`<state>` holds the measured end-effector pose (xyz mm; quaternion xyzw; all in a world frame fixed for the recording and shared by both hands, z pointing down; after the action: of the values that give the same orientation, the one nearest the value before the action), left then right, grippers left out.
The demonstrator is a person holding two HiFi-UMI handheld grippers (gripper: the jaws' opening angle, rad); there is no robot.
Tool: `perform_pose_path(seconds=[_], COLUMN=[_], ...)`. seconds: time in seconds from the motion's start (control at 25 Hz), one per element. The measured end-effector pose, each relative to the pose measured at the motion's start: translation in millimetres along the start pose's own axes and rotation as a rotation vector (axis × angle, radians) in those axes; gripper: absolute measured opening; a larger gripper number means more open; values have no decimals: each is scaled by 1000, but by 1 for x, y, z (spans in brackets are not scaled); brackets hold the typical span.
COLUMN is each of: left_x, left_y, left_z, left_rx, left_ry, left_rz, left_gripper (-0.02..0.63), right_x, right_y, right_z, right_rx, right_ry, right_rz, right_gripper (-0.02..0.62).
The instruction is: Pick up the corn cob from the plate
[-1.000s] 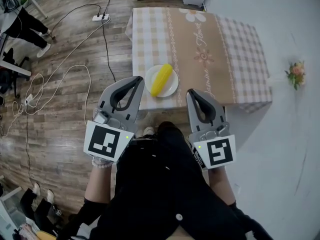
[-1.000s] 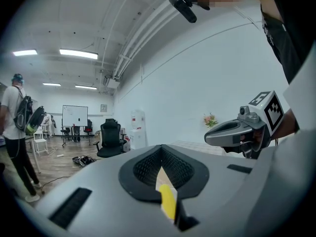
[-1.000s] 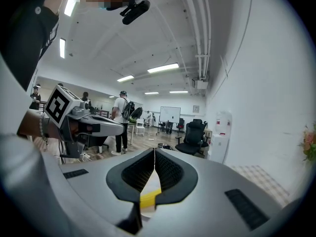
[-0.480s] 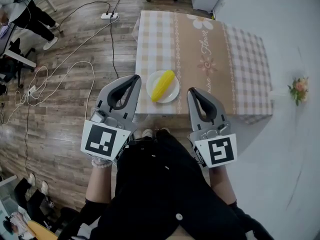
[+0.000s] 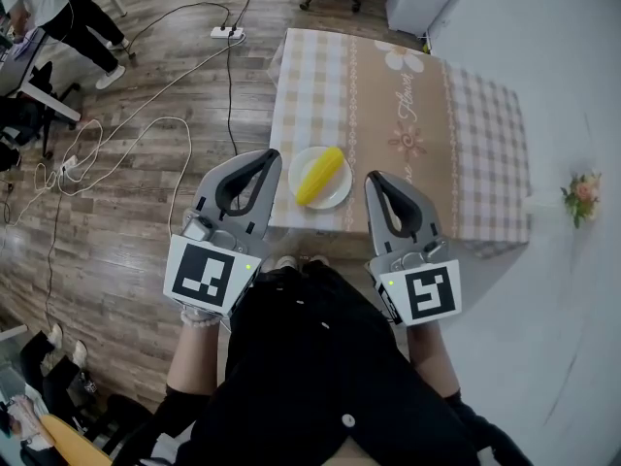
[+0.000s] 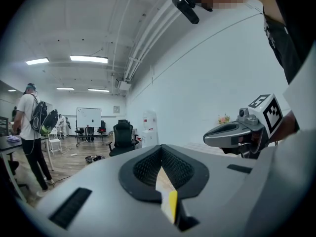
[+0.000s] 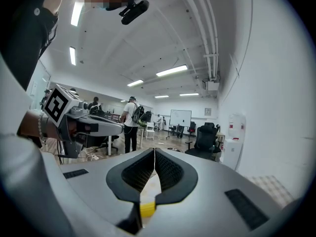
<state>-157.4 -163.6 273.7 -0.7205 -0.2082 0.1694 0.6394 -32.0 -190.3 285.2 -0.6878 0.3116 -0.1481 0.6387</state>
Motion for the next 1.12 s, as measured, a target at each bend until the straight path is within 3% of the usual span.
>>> perform_pose_path(seconds=[1.12], left_x=[20], left_y=[-3], left_z=[-19], left_rx=[-14], left_ry=[-22], left_rz=[2], left_gripper=[12], right_x=[18], right_y=[-11], right_z=[13], right_rx=[-15], right_ry=[-6], right_rz=[-5], right_gripper=[41])
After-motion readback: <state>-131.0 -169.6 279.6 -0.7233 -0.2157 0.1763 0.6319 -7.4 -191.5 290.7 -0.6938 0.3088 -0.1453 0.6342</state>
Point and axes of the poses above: the fingertips, and each gripper's own axes: z backward along the fingers, x to its right, y out of its top, the point moved 1 cm from there along z, backward along the fingers, and after that the axes turned 13 degrees about -y, right-handed, at the moved point
